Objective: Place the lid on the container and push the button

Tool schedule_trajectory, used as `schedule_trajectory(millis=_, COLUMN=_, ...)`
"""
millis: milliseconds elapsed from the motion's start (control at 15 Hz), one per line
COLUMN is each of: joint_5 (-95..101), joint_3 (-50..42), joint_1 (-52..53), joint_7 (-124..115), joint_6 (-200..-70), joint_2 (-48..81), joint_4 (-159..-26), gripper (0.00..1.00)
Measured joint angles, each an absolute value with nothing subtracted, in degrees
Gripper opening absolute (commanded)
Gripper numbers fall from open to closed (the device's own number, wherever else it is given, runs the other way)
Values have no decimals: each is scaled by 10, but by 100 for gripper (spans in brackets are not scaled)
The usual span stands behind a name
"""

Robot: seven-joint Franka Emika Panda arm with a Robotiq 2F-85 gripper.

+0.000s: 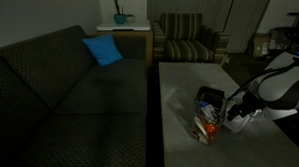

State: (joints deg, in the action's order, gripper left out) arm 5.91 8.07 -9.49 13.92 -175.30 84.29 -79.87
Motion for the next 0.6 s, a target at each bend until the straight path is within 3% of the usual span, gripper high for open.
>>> schedule_trajectory(millis=267, joint_5=66, joint_3=79, joint_1=-93, joint_7=140, joint_6=-1766, joint_2=841, joint_4=-799, gripper=29)
schedule_trajectory(millis=600, joint_5=73, joint_3=78, joint_1=-92, joint_7=140, joint_6=-1774, joint_2=841, joint_4=-800, gripper=29)
